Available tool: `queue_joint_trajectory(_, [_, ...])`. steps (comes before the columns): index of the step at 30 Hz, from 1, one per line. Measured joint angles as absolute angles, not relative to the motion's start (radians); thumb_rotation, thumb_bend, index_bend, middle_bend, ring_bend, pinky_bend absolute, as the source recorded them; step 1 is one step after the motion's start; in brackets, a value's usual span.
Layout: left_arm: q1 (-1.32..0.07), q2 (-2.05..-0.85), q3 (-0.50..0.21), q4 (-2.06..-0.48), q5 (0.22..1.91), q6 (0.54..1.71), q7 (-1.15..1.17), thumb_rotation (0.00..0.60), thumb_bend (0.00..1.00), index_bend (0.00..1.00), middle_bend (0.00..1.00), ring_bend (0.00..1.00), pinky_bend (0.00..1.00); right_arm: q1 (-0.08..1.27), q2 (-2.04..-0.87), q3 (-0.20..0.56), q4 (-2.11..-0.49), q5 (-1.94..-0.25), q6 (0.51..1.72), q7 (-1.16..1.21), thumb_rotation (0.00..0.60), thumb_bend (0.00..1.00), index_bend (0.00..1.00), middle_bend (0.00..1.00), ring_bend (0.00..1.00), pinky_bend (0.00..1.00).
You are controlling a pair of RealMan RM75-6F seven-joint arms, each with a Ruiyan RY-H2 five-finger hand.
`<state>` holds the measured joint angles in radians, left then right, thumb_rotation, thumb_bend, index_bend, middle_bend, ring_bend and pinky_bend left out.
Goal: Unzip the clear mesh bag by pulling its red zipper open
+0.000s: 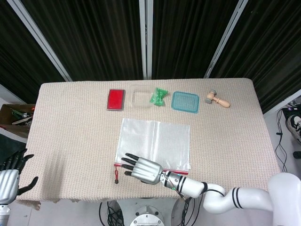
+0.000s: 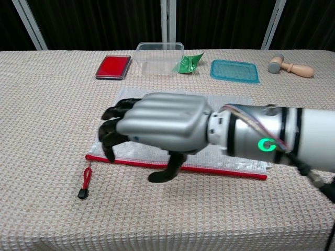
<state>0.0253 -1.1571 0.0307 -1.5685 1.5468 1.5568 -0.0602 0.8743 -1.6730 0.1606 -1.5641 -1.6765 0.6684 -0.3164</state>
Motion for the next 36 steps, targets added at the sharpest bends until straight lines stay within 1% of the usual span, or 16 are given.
queue_joint_trajectory(4, [0.025,-1.164,0.031,-1.545,1.540,1.547,-0.079,0.600,0.24,0.19,0.08,0.07,0.13,0.941,-1.793,0.180,-1.432,-1.652,0.641,-0.348,0.600,0.22,0.36,0.14,0.00,0.00])
queue_joint_trajectory(8, [0.024,-1.169,0.028,-1.525,1.535,1.542,-0.098,0.600,0.24,0.19,0.08,0.07,0.13,0.990,-1.887,0.184,-1.315,-1.644,0.639,-0.352,0.600,0.27,0.36,0.14,0.00,0.00])
queue_joint_trajectory(14, [0.018,-1.172,0.023,-1.511,1.533,1.532,-0.111,0.600,0.24,0.19,0.08,0.07,0.13,1.048,-1.987,0.181,-1.173,-1.648,0.666,-0.299,0.600,0.32,0.38,0.14,0.00,0.00])
queue_joint_trajectory(23, [0.015,-1.172,0.022,-1.506,1.531,1.525,-0.118,0.600,0.24,0.19,0.08,0.07,0.13,1.104,-2.058,0.154,-1.036,-1.670,0.717,-0.196,0.600,0.35,0.42,0.15,0.00,0.00])
queue_joint_trajectory(36, [0.018,-1.170,0.021,-1.508,1.531,1.529,-0.115,0.600,0.24,0.19,0.08,0.07,0.13,1.129,-2.085,0.126,-0.983,-1.669,0.764,-0.149,0.600,0.38,0.47,0.18,0.00,0.00])
